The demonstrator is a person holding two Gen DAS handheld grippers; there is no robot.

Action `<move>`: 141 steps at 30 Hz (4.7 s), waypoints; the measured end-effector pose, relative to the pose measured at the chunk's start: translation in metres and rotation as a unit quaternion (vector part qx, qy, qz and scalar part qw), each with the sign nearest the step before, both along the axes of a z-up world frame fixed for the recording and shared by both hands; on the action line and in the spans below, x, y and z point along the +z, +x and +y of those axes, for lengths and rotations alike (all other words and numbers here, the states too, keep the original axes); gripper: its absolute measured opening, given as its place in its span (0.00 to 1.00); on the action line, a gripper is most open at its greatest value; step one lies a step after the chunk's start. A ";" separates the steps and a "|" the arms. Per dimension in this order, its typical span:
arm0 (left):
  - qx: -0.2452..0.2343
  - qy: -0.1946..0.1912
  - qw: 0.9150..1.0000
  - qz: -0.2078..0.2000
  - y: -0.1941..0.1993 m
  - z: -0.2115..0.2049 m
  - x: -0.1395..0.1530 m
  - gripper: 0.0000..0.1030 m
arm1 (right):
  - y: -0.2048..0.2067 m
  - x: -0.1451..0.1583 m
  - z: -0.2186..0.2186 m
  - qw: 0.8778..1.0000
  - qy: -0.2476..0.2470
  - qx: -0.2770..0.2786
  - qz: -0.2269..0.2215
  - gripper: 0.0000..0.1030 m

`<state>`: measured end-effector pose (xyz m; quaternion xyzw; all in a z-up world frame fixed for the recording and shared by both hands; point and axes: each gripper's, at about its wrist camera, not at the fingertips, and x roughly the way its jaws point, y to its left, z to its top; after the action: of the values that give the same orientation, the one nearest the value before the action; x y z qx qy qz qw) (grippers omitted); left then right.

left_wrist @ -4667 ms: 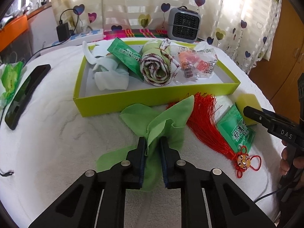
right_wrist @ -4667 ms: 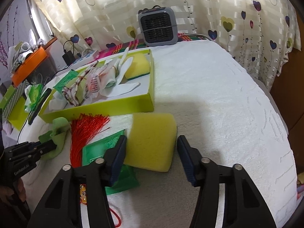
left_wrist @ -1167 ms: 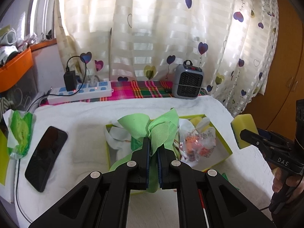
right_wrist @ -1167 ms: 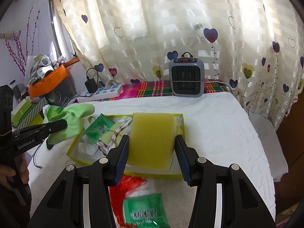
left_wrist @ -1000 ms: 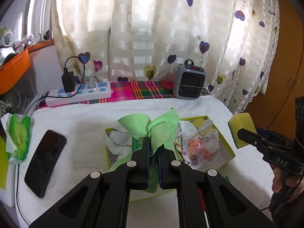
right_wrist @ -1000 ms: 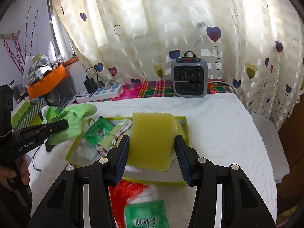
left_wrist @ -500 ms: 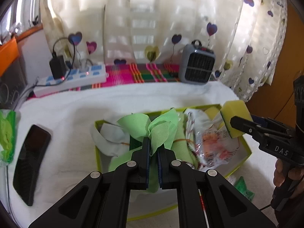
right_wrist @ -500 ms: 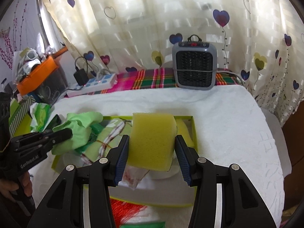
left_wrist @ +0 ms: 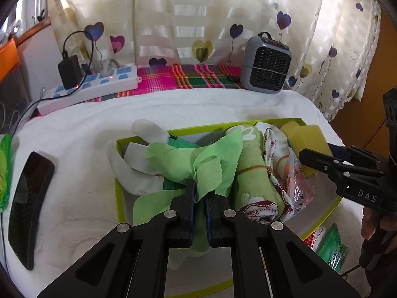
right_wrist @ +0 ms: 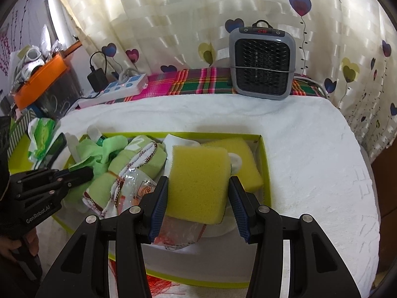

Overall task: Organize soft objects
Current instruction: 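Lower and release the cloth with the left tool while the right tool releases the sponge in the box, then move the left tool to the red tassel while the right tool reaches the green tea packet, then grasp the green tea packet with the right tool while the left tool grasps the red tassel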

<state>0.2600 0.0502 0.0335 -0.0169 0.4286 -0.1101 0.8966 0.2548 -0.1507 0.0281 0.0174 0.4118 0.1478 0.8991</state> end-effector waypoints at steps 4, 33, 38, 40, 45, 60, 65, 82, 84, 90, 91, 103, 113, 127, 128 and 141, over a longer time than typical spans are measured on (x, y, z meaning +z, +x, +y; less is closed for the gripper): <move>-0.002 0.000 1.000 0.002 0.001 0.000 0.000 0.08 | 0.001 -0.002 -0.001 1.000 0.003 -0.002 0.003 0.49; 0.008 -0.010 0.999 -0.032 -0.029 0.002 0.031 0.41 | -0.024 0.022 -0.007 0.999 0.015 -0.020 -0.037 0.64; 0.008 -0.010 0.999 -0.038 -0.039 0.002 0.034 0.41 | -0.033 0.027 -0.009 0.999 0.024 -0.022 -0.043 0.64; 0.010 -0.004 0.999 -0.040 -0.045 0.001 0.035 0.41 | -0.037 0.028 -0.009 0.999 0.024 -0.022 -0.044 0.64; 0.013 -0.002 0.999 -0.040 -0.063 0.000 0.036 0.42 | -0.051 0.031 -0.010 0.998 0.028 -0.021 -0.052 0.64; 0.018 -0.003 0.999 -0.049 -0.114 -0.001 0.037 0.43 | -0.102 0.024 -0.026 0.997 0.048 -0.032 -0.051 0.64; 0.017 -0.010 0.999 -0.044 -0.122 -0.002 0.033 0.43 | -0.116 0.016 -0.032 0.996 0.059 -0.040 -0.046 0.64; -0.006 -0.042 0.999 -0.012 -0.141 -0.009 0.006 0.43 | -0.147 -0.022 -0.057 0.995 0.083 -0.055 -0.006 0.64; -0.006 -0.044 0.999 -0.010 -0.142 -0.009 0.004 0.43 | -0.146 -0.026 -0.057 0.995 0.086 -0.053 0.001 0.64; -0.011 -0.046 0.999 -0.004 -0.144 -0.011 0.000 0.43 | -0.140 -0.034 -0.048 0.996 0.081 -0.037 0.014 0.64; -0.012 -0.046 0.999 -0.003 -0.144 -0.011 -0.001 0.43 | -0.140 -0.036 -0.046 0.996 0.078 -0.036 0.017 0.64; -0.015 -0.053 0.998 0.007 -0.142 -0.012 -0.008 0.43 | -0.131 -0.040 -0.022 0.999 0.026 -0.023 0.023 0.64; -0.015 -0.051 0.998 0.013 -0.141 -0.013 -0.011 0.43 | -0.136 -0.041 -0.012 1.000 -0.016 0.001 0.012 0.51; -0.029 -0.043 0.998 0.024 -0.144 -0.029 -0.016 0.43 | -0.140 -0.034 -0.025 1.000 0.016 -0.013 -0.005 0.26; -0.030 -0.042 0.998 0.025 -0.144 -0.031 -0.016 0.43 | -0.141 -0.033 -0.027 1.000 0.020 -0.014 -0.008 0.25; -0.075 -0.044 0.995 0.048 -0.142 -0.065 -0.022 0.43 | -0.146 -0.025 -0.065 0.995 0.051 -0.083 -0.032 0.24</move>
<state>0.1177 -0.0152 0.0111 -0.0298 0.4656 -0.1950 0.8627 0.1090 -0.2152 0.0035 0.0927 0.3722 0.0936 0.9188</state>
